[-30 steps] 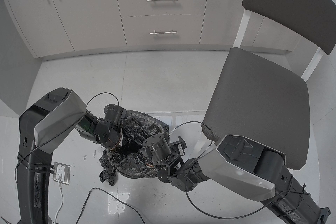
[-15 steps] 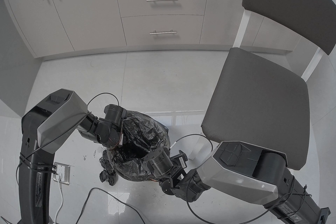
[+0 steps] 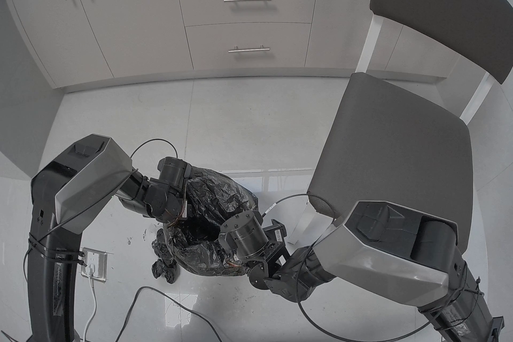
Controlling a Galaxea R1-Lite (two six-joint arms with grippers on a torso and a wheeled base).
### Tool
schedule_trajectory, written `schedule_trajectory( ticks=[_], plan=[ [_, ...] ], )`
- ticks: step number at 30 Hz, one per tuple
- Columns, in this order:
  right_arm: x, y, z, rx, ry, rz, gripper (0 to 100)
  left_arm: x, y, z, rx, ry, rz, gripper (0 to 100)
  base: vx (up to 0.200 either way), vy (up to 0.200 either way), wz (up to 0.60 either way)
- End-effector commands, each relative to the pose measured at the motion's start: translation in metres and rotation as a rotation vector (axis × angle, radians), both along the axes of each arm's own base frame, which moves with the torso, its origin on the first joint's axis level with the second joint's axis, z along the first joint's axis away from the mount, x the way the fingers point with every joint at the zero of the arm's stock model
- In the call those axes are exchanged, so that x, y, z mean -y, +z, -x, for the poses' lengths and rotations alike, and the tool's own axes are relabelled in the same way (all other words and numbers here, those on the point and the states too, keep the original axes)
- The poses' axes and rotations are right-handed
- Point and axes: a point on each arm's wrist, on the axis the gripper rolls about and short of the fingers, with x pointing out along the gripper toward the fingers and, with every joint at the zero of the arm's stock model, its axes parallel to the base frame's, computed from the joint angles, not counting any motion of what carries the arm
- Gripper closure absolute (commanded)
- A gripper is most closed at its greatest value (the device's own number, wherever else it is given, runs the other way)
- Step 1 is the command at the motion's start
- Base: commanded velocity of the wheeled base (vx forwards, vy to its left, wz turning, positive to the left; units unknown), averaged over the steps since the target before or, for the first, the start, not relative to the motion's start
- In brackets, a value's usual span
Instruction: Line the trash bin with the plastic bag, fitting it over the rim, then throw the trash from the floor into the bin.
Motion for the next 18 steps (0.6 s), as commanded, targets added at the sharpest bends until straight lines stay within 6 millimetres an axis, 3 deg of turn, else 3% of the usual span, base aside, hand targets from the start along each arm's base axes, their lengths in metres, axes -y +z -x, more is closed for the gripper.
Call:
schedule_trajectory(
  ticks=[1, 4, 9, 12, 18],
  plan=[
    [-0.003, 0.042, 0.004, 0.034, 0.02, -0.119, 0, -0.001, 0.031, 0.001, 0.071, 0.013, 0.078, 0, 0.0, 0.0, 0.0],
    [-0.002, 0.053, 0.001, 0.038, 0.04, -0.155, 0, 0.0, 0.049, 0.002, 0.111, 0.016, 0.132, 0, 0.0, 0.0, 0.0],
    [-0.005, 0.061, -0.013, 0.057, 0.063, -0.2, 0, 0.001, 0.057, -0.004, 0.145, 0.011, 0.146, 0, 0.0, 0.0, 0.0],
    [-0.01, 0.06, -0.026, 0.083, 0.053, -0.222, 0, 0.001, 0.044, -0.013, 0.139, 0.019, 0.136, 0, 0.0, 0.0, 0.0],
    [-0.008, 0.061, -0.028, 0.084, 0.045, -0.23, 0, -0.003, 0.028, -0.032, 0.179, 0.034, 0.144, 0, 0.0, 0.0, 0.0]
  ],
)
